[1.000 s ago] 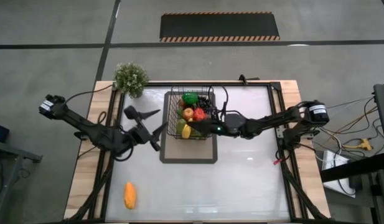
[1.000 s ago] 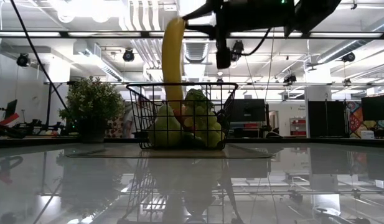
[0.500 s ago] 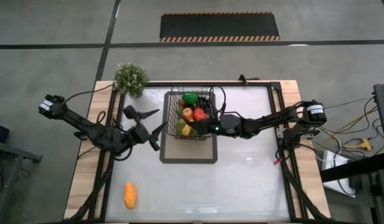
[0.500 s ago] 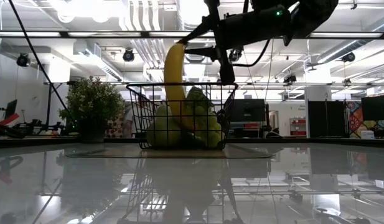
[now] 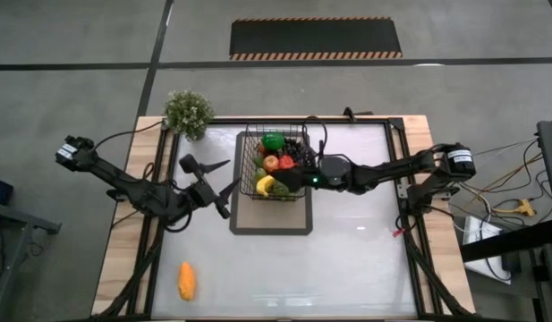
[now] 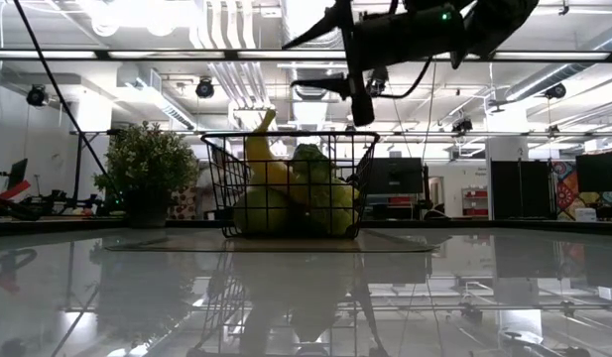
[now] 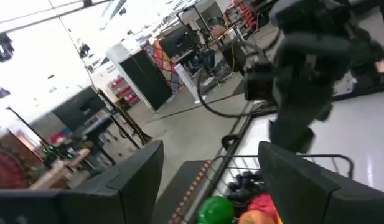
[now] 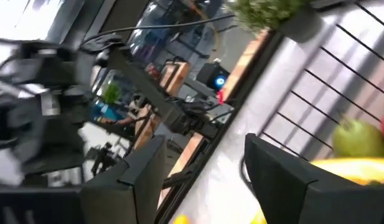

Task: Build produce basket
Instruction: Put the mango into the black wire basket

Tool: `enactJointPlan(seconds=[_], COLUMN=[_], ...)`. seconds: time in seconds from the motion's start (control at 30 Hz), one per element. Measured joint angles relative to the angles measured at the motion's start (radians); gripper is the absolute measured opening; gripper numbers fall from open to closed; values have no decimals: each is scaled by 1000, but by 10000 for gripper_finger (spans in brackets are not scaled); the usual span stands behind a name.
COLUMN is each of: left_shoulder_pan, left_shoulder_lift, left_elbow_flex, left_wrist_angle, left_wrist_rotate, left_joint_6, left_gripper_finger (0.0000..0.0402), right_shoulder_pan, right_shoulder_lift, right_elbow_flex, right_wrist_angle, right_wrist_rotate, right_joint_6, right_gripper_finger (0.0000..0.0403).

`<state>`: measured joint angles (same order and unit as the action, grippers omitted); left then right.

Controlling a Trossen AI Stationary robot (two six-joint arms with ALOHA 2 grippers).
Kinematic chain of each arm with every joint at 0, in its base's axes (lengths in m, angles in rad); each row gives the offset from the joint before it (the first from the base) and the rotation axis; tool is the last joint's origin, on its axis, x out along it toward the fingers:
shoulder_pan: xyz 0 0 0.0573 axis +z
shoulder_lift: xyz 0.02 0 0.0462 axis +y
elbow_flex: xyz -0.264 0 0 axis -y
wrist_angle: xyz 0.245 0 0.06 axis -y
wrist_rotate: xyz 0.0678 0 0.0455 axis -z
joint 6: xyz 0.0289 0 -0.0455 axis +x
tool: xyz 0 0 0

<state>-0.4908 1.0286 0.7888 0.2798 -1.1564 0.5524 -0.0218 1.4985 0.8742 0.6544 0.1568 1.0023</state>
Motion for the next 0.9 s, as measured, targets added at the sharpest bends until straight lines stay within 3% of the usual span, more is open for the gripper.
enactJointPlan(seconds=[0.2, 0.4, 0.57, 0.7, 0.9], left_shoulder_pan=[-27, -45, -69, -103, -157], left_shoulder_lift=[0, 20, 70, 114, 243], left_elbow_flex=[-44, -101, -116, -114, -27], left_wrist_angle=[-10, -10, -29, -156, -549], left_wrist_rotate=[37, 352, 545, 643, 786], left_joint_6=[-231, -643, -1069, -1441, -2051], left_gripper_finger=[245, 245, 244, 244, 244], right_shoulder_pan=[-3, 31, 109, 175, 222], right_shoulder_lift=[-121, -278, -363, -390, -399], right_elbow_flex=[0, 0, 0, -5, -8], right_wrist_angle=[-77, -345, -537, -576, -601], right_wrist_rotate=[-120, -178, -184, -183, -182], right_joint_6=[-205, -535, -783, -900, -978], right_gripper_finger=[207, 206, 203, 203, 203])
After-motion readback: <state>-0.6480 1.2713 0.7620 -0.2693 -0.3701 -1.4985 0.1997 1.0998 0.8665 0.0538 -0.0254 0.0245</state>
